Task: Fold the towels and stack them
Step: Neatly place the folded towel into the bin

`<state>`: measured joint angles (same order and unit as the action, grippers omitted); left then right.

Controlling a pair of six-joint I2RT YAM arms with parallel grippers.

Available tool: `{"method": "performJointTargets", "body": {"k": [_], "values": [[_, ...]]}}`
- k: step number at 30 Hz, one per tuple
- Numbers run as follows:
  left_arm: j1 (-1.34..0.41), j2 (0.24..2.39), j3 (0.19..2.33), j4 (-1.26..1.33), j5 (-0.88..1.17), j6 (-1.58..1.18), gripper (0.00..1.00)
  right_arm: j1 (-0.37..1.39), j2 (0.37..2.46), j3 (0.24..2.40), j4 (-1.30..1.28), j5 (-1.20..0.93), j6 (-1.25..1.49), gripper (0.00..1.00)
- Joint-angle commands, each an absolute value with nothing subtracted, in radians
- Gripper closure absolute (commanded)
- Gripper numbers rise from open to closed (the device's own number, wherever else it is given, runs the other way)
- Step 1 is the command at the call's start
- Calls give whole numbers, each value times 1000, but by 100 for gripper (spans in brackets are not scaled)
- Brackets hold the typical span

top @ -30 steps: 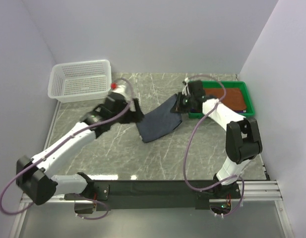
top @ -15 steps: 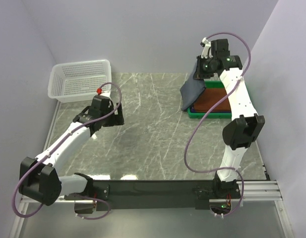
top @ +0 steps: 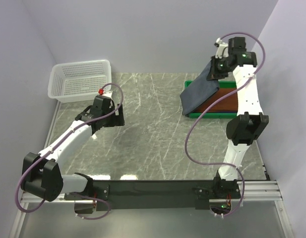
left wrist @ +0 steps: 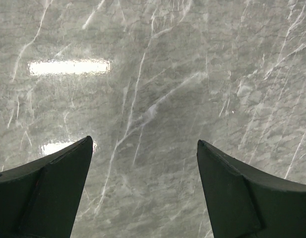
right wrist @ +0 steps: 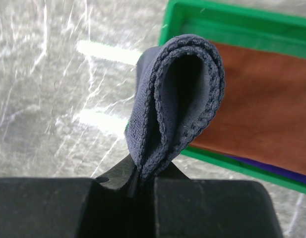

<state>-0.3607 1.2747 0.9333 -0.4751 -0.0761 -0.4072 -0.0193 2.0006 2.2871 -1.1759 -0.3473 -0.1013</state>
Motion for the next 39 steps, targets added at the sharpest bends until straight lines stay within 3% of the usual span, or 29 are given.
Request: {"method": "performJointTargets", "body": {"k": [1, 28, 39], "values": [[-353, 1285, 936, -446, -61, -394, 9, -61, 1982, 2326, -1148, -409, -127, 100], [-328, 1364, 945, -445, -25, -397, 10, -175, 1973, 2321, -1091, -489, -193, 100], [-328, 1377, 950, -446, -20, -396, 10, -179, 2039, 2257, -1051, -321, -238, 100]]}}
